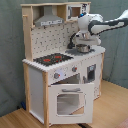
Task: Play with the kitchen
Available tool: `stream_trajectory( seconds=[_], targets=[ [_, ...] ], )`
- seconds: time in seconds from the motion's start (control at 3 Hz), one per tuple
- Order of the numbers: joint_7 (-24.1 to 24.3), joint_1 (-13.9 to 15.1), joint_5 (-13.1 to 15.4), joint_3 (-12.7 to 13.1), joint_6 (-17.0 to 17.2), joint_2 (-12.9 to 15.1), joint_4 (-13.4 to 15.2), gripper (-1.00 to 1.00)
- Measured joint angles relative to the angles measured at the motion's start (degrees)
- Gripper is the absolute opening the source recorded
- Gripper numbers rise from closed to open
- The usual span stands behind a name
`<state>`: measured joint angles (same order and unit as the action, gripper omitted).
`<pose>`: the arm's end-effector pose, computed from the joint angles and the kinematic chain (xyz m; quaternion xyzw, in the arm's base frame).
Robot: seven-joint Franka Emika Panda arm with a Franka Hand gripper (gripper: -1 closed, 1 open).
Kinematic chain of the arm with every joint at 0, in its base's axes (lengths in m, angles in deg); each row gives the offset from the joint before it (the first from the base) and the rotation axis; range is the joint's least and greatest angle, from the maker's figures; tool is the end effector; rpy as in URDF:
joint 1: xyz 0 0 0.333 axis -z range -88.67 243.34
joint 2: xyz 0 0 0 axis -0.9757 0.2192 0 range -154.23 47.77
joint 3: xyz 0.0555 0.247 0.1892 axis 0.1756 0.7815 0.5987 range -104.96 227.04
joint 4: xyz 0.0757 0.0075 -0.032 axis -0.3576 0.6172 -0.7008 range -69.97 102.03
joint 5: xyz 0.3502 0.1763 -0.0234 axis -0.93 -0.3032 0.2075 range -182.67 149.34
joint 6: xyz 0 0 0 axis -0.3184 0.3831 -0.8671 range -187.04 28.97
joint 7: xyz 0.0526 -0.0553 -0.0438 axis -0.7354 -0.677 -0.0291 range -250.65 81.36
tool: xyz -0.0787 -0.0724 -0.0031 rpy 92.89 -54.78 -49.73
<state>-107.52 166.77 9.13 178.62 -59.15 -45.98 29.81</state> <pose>0.4916 0.1827 0.5447 0.8739 0.4421 -0.1037 0.1733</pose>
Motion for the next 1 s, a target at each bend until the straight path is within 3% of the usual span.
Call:
stream_trajectory(
  seconds=[0.67,1.0],
  targets=[
    [1.0,0.0,0.0,-2.9,-10.4,-2.3,3.6,-1.0],
    [1.9,0.0,-0.3,-2.9,-11.9,-2.8,4.6,-1.0]
  ],
)
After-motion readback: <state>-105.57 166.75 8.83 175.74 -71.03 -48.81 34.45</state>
